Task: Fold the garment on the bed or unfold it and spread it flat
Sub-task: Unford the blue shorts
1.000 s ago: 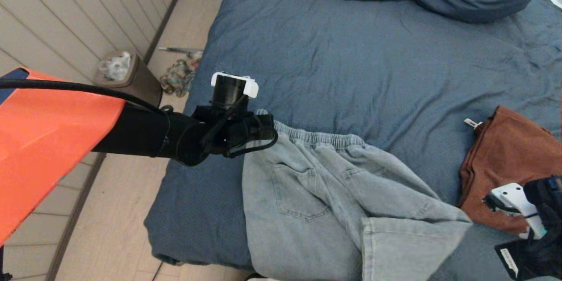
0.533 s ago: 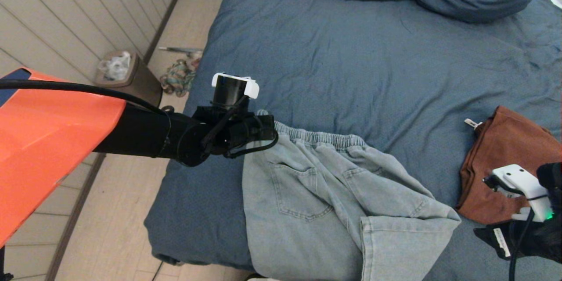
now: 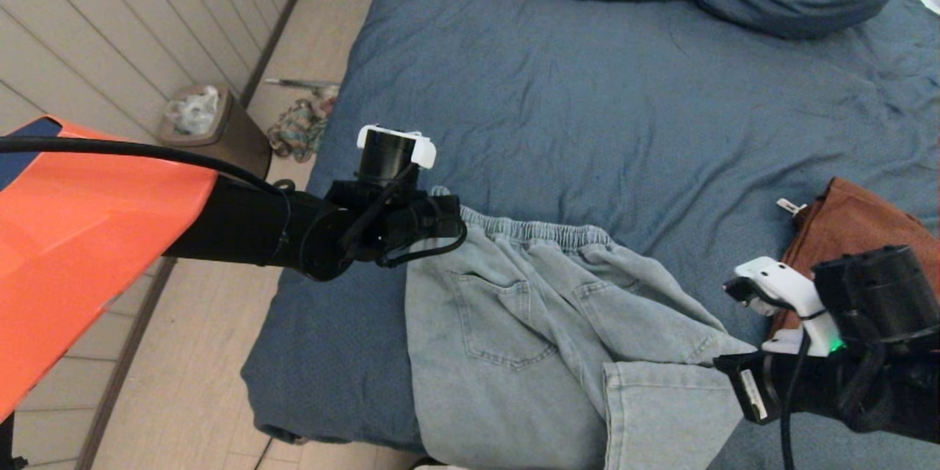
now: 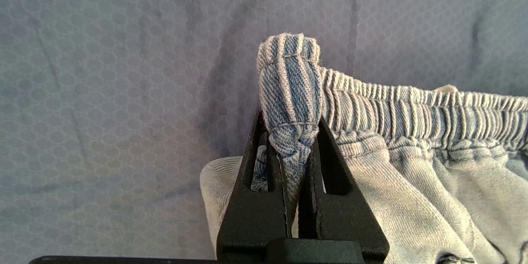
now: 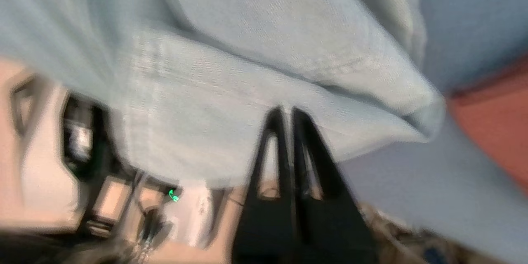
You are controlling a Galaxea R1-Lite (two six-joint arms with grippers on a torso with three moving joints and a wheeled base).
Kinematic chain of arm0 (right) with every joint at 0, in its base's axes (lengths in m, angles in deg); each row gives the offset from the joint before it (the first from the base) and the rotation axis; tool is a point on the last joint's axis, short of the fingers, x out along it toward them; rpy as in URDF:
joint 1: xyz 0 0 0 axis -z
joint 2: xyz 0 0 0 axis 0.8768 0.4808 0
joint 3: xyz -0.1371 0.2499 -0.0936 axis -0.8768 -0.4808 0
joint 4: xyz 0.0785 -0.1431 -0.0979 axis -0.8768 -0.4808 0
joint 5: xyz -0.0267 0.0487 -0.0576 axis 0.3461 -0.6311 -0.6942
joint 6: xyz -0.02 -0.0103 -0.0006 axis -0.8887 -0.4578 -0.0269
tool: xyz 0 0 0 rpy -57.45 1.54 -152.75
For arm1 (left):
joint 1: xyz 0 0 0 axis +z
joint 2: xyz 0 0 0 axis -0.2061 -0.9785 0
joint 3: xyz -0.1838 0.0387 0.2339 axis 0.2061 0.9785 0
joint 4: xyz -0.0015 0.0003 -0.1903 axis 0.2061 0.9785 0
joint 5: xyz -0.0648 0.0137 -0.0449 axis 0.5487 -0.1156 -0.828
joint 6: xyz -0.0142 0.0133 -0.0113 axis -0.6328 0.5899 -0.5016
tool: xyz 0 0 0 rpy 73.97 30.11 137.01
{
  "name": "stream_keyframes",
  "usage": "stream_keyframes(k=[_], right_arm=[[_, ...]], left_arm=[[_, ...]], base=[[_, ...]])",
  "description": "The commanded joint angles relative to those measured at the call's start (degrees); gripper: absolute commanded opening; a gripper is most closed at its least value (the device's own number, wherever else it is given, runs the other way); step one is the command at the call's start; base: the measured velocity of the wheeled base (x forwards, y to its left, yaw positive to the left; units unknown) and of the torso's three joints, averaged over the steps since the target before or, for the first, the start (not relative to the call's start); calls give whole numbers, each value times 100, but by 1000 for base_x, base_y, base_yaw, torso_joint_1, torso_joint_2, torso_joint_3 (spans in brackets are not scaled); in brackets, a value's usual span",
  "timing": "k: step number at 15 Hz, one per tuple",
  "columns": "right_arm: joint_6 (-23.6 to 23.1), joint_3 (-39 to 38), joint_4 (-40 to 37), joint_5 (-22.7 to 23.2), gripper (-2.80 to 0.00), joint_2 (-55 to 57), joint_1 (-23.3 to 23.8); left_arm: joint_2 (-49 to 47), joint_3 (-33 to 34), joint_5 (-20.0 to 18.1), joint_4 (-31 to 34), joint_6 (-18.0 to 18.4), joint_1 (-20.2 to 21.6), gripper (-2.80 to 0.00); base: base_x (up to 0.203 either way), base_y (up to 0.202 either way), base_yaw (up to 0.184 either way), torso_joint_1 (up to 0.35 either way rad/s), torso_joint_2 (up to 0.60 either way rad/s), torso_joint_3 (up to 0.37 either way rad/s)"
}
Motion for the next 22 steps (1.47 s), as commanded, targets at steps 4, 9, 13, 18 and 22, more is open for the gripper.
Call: stream_keyframes(k=[4,9,13,18,22], right_arm=[[603,842,-3,-678,-280,1234,-1599],[555,904,-6,-1154,0,1586,-1947],[529,903,11,-1172,0,1867,-1982],[605,860,45,-1181,0,2193,-1941],[621,769,58,-1199,0,2305,-1826]], left_arm=[[-32,29,9,-10,-12,-3,-280],[-67,20,1,-10,-12,-12,-280],[-111,-6,1,-10,-20,-12,-280],[-234,-29,9,-10,-11,-12,-280],[-278,-59,9,-10,-11,-12,-280]], base=[[0,0,0,0,0,0],[0,0,0,0,0,0],[0,0,0,0,0,0],[0,0,0,0,0,0],[0,0,0,0,0,0]])
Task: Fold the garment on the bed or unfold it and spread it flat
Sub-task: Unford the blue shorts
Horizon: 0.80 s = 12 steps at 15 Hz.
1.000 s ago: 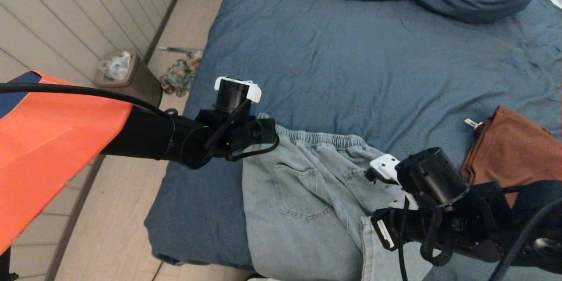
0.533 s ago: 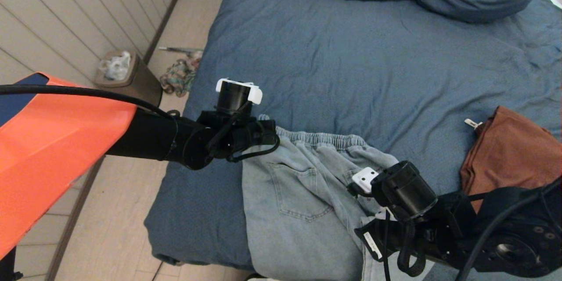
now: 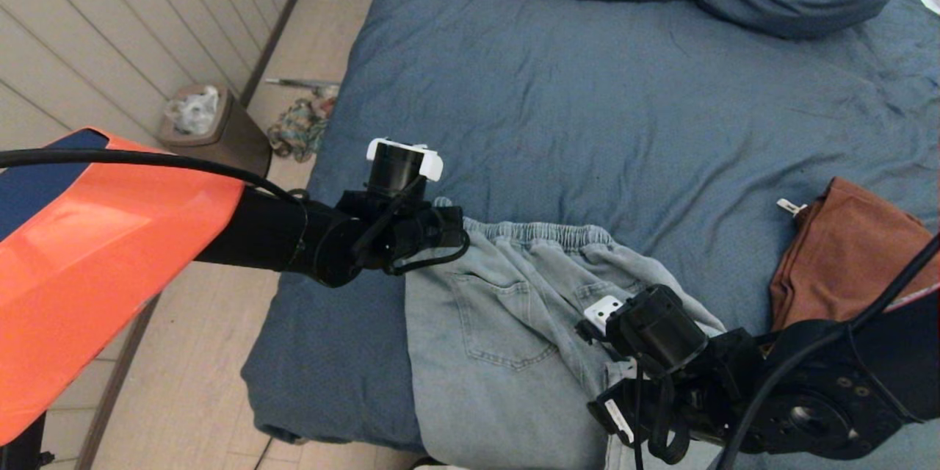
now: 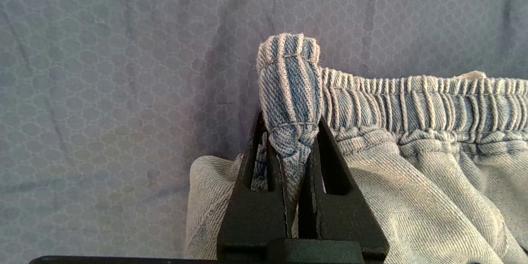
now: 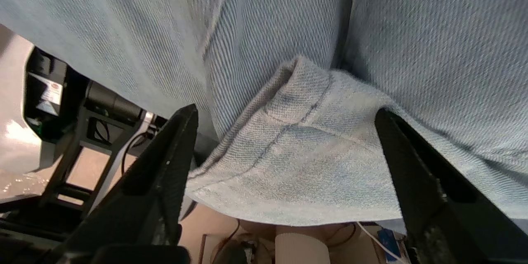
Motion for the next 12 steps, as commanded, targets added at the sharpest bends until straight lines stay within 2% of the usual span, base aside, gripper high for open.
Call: stream_keyframes(k=[1,2,6,8,12], right_arm=[[11,-61,17,-9,0,194,157],[0,-82,24,0,-280,218,177],[0,-27,32,-9,-280,269,254],[-5,-70,292,-22,-280,254,333],[-54,-349,370,-124,-280,-426,413]], left_arm=[[-42,-18,11,-10,-14,0,-280],[-42,-18,11,-10,-14,0,-280],[-68,-18,11,-10,-14,0,-280],[-77,-18,11,-10,-14,0,-280],[-69,-18,11,-10,-14,0,-280]], base=[[0,0,0,0,0,0],[0,0,0,0,0,0],[0,0,0,0,0,0],[0,0,0,0,0,0],[0,0,0,0,0,0]])
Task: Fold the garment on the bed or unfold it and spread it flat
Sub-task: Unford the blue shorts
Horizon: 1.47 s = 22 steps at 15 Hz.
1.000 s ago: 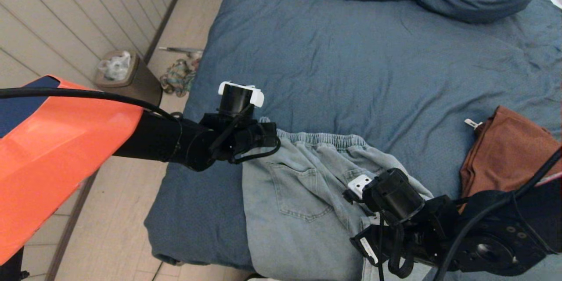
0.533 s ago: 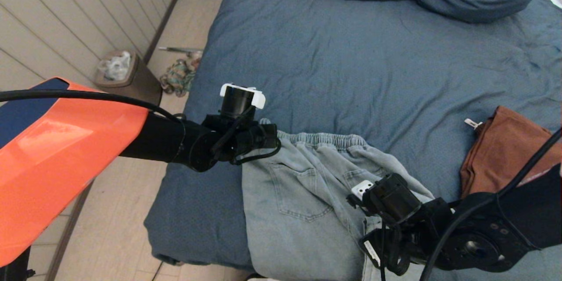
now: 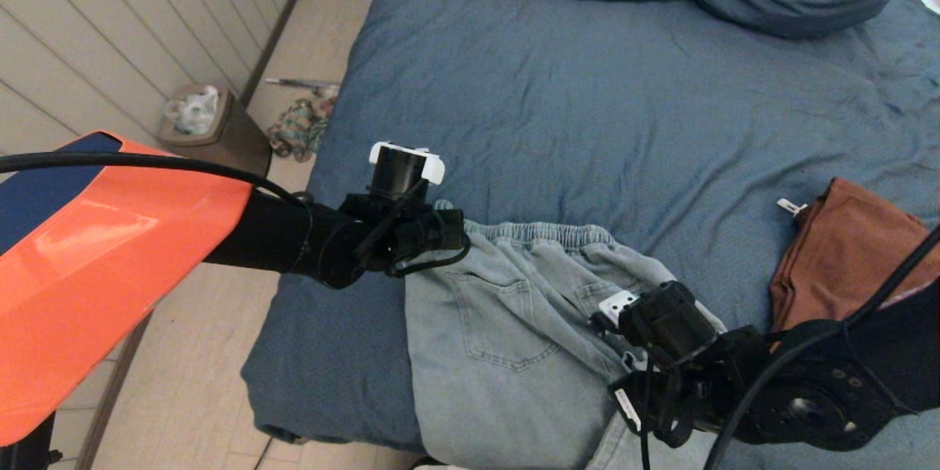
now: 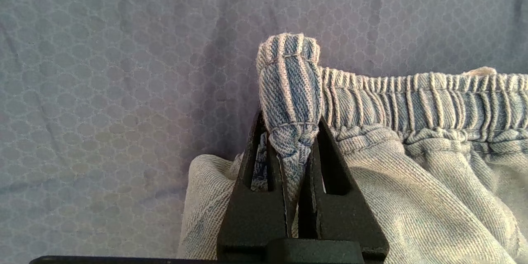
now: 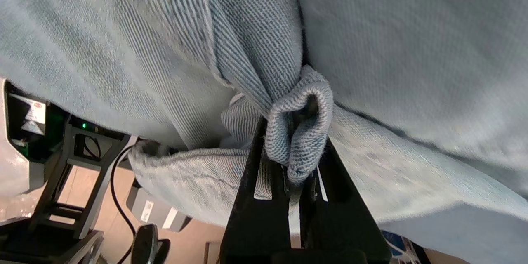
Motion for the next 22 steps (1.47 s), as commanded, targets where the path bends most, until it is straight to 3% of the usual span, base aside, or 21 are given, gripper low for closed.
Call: stream_keyframes(k=[1,6,9,17,18,22], right_arm=[[-30,-265,-15,-29,-280,-710,75],[-315,-1124,-246,-32,-280,-1901,722],[-535,-1385,-250,-18,-280,-2048,1095],[-502,-1460,-205,40,-280,-2006,1066],[-511,-1489,-196,32,0,-2016,1040],[-520,-1554,-213,58,0,-2066,1089]], left_arm=[[-3,-6,11,-10,-12,-1,-280],[14,-152,11,0,-12,97,-280],[-4,-297,3,43,-3,237,-280],[-21,-305,2,43,-3,263,-280],[-21,-305,2,43,-3,263,-280],[-12,-314,2,43,-3,263,-280]], base=[[0,0,0,0,0,0],[0,0,0,0,0,0],[0,0,0,0,0,0],[0,0,0,0,0,0],[0,0,0,0,0,0],[0,0,0,0,0,0]])
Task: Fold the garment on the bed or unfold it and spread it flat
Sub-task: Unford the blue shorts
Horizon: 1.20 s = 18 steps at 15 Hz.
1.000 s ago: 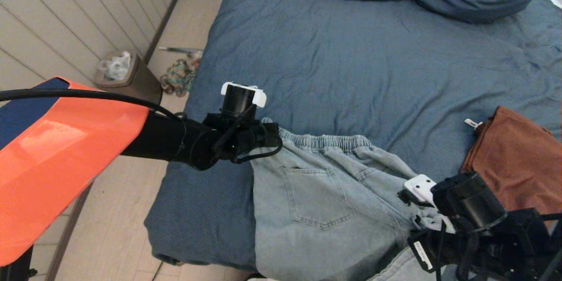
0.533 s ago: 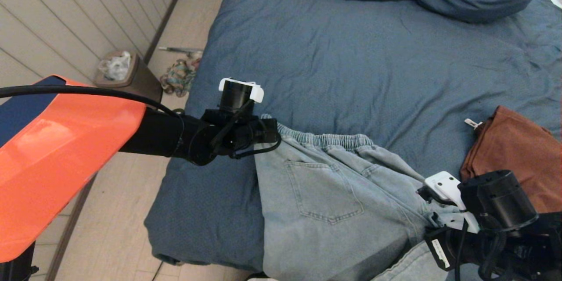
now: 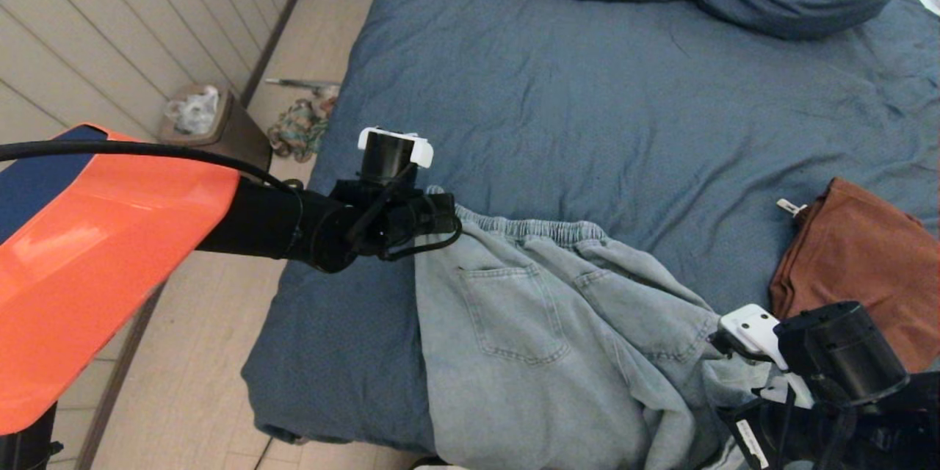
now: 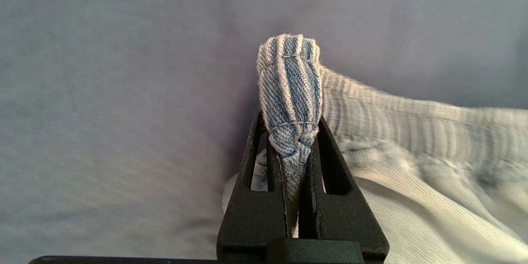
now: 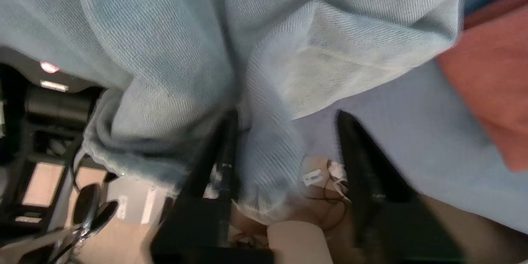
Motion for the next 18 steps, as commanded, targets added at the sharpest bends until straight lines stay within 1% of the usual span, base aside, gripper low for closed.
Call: stream_keyframes(k=[1,3,5,7,8,9,12,14,17,18], right_arm=[[-4,-106,18,11,0,-38,63],[-12,-287,16,11,0,-162,129],[-85,-391,32,33,0,-204,436],[-260,-459,36,251,0,-336,861],[-372,-458,36,453,0,-443,994],[-420,-415,35,550,0,-507,1024],[-397,-200,13,573,0,-509,989],[-345,-42,10,594,0,-433,886],[94,126,22,913,0,-27,554],[156,126,26,1021,0,89,488]], left_arm=[[10,-3,-16,1,-14,8,-280],[10,-32,-16,1,-14,28,-280],[10,-81,-25,14,-15,83,-280],[10,-108,-25,18,-14,103,-280],[19,-108,-25,18,-14,113,-280],[29,-116,-25,18,-17,113,-280],[145,-100,-25,27,-14,177,-280],[195,-108,-25,62,-22,201,-280],[182,-61,-25,62,-22,197,-280],[141,-64,-25,62,-22,192,-280]], base=[[0,0,0,0,0,0],[0,0,0,0,0,0],[0,0,0,0,0,0],[0,0,0,0,0,0],[0,0,0,0,0,0],[0,0,0,0,0,0],[0,0,0,0,0,0],[0,0,0,0,0,0],[0,0,0,0,0,0],[0,0,0,0,0,0]])
